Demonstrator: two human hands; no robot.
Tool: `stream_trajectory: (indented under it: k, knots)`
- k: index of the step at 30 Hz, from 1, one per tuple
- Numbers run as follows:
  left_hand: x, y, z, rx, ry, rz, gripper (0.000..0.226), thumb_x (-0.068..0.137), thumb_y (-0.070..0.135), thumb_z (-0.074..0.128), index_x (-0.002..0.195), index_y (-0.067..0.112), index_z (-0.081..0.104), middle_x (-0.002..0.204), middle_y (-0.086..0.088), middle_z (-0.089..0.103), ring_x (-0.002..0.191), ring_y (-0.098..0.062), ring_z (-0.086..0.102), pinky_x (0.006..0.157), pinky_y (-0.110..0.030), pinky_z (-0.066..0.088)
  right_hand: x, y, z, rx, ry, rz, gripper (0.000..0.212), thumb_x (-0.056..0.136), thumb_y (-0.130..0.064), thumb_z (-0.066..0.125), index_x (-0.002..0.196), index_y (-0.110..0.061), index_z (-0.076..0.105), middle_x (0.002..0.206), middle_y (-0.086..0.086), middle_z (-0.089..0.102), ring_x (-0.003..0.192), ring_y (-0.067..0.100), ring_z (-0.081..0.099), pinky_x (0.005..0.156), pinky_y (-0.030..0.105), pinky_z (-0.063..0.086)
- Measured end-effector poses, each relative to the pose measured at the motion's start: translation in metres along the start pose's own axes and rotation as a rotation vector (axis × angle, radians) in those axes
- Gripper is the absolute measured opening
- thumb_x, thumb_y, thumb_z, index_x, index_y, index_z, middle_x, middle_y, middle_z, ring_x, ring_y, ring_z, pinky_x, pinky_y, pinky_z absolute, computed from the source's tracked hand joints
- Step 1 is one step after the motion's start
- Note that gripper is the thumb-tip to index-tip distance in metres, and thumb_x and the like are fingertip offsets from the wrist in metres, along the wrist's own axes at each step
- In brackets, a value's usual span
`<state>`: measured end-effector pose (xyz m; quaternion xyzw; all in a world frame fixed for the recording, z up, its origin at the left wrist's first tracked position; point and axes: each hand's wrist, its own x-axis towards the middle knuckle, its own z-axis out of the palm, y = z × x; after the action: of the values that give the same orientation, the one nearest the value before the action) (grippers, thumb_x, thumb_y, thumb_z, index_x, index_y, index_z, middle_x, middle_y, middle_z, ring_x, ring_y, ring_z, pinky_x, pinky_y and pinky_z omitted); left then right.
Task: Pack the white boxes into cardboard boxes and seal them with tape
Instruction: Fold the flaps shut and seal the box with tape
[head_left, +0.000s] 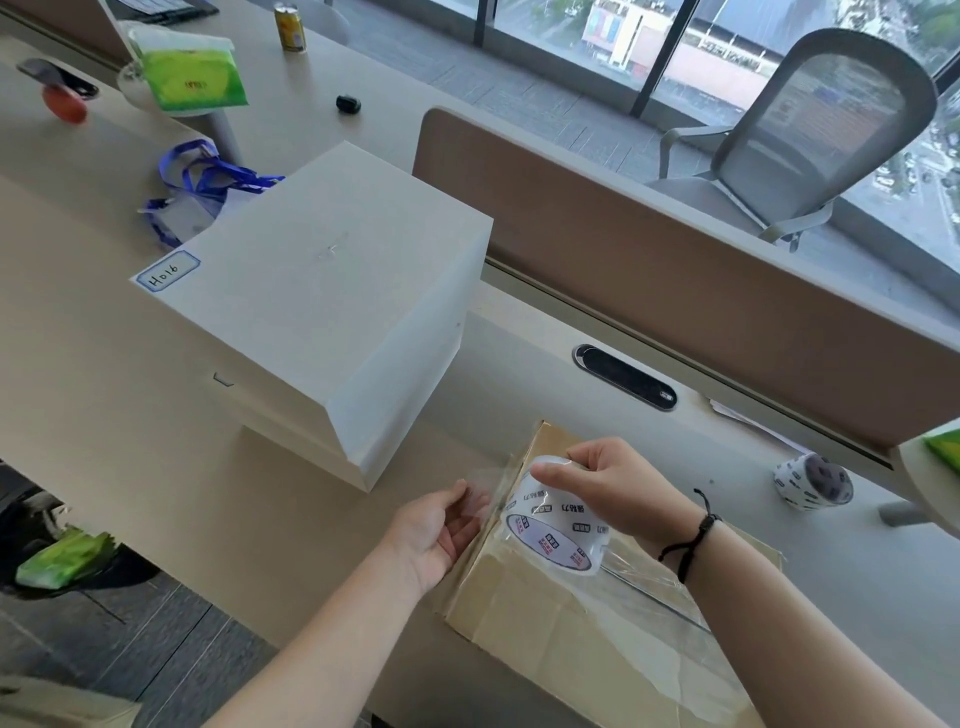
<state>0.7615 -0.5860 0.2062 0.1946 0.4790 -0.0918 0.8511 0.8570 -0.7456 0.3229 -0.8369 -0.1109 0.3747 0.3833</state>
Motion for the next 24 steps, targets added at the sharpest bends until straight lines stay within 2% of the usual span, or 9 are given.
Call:
stream_trajectory:
  k: [4, 8, 11, 13, 16, 19, 21, 24]
  knots:
    - [0.004, -0.005, -0.001, 0.030, -0.001, -0.014, 0.014, 0.098, 0.003, 0.061, 0.088, -0.004, 0.066, 0.067, -0.013, 0.071, 0.048, -0.018, 0.069, 0.045, -0.025, 0.058, -0.002, -0.002, -0.004, -0.017, -0.001, 0.025, 0.049, 0.089, -0.043, 0.071, 0.079, 0.005, 0.067, 0.074, 0.017, 0.074, 0.060, 0.019, 0.068, 0.062, 0.032, 0.050]
    - [0.011, -0.014, -0.004, 0.117, 0.003, 0.004, 0.011, 0.095, 0.007, 0.065, 0.094, -0.003, 0.070, 0.074, -0.013, 0.069, 0.052, -0.018, 0.066, 0.053, -0.027, 0.060, -0.007, 0.000, -0.009, -0.020, -0.002, 0.048, 0.046, 0.089, -0.043, 0.070, 0.083, 0.002, 0.073, 0.079, 0.017, 0.076, 0.067, 0.025, 0.072, 0.066, 0.034, 0.053]
    - [0.012, -0.017, -0.005, 0.252, 0.040, 0.056, 0.011, 0.092, 0.010, 0.070, 0.085, 0.003, 0.069, 0.061, -0.008, 0.058, 0.043, -0.015, 0.051, 0.042, -0.023, 0.046, -0.011, 0.002, -0.012, -0.011, -0.007, 0.061, 0.040, 0.090, -0.042, 0.069, 0.084, -0.003, 0.076, 0.079, 0.015, 0.077, 0.077, 0.033, 0.075, 0.071, 0.042, 0.059]
    - [0.009, -0.019, -0.005, 0.325, 0.040, 0.082, 0.011, 0.090, 0.012, 0.072, 0.088, 0.001, 0.071, 0.058, -0.007, 0.055, 0.040, -0.014, 0.044, 0.040, -0.022, 0.038, -0.013, 0.002, -0.012, -0.009, -0.007, 0.066, 0.039, 0.090, -0.042, 0.070, 0.084, -0.004, 0.076, 0.079, 0.014, 0.077, 0.078, 0.034, 0.075, 0.076, 0.046, 0.059]
    - [0.002, -0.021, -0.004, 0.377, 0.053, 0.120, 0.018, 0.091, 0.013, 0.074, 0.099, -0.003, 0.076, 0.059, -0.009, 0.061, 0.033, -0.013, 0.044, 0.036, -0.019, 0.037, -0.015, -0.001, -0.010, -0.012, -0.002, 0.052, 0.038, 0.090, -0.041, 0.070, 0.077, -0.006, 0.074, 0.075, 0.012, 0.076, 0.070, 0.029, 0.074, 0.067, 0.039, 0.058]
    - [-0.003, -0.025, -0.003, 0.428, 0.042, 0.172, 0.020, 0.092, 0.017, 0.073, 0.101, 0.000, 0.078, 0.060, -0.008, 0.065, 0.036, -0.012, 0.048, 0.039, -0.018, 0.039, -0.017, -0.006, -0.006, -0.051, 0.004, 0.031, 0.037, 0.091, -0.039, 0.070, 0.065, -0.013, 0.068, 0.066, 0.005, 0.074, 0.057, 0.016, 0.069, 0.057, 0.028, 0.052]
    - [-0.007, -0.027, -0.001, 0.467, 0.019, 0.198, 0.020, 0.094, 0.019, 0.070, 0.101, 0.002, 0.079, 0.061, -0.005, 0.068, 0.038, -0.010, 0.054, 0.043, -0.019, 0.042, -0.018, -0.010, -0.003, -0.076, 0.001, 0.016, 0.040, 0.091, -0.040, 0.070, 0.068, -0.007, 0.069, 0.067, 0.007, 0.074, 0.056, 0.015, 0.068, 0.057, 0.030, 0.052]
    - [-0.008, -0.029, -0.003, 0.524, -0.012, 0.219, 0.024, 0.096, 0.025, 0.069, 0.110, 0.008, 0.078, 0.073, -0.005, 0.074, 0.054, -0.013, 0.064, 0.057, -0.024, 0.049, -0.017, -0.016, 0.000, -0.102, -0.002, -0.017, 0.047, 0.091, -0.042, 0.069, 0.081, 0.004, 0.069, 0.077, 0.014, 0.075, 0.068, 0.028, 0.073, 0.064, 0.042, 0.058]
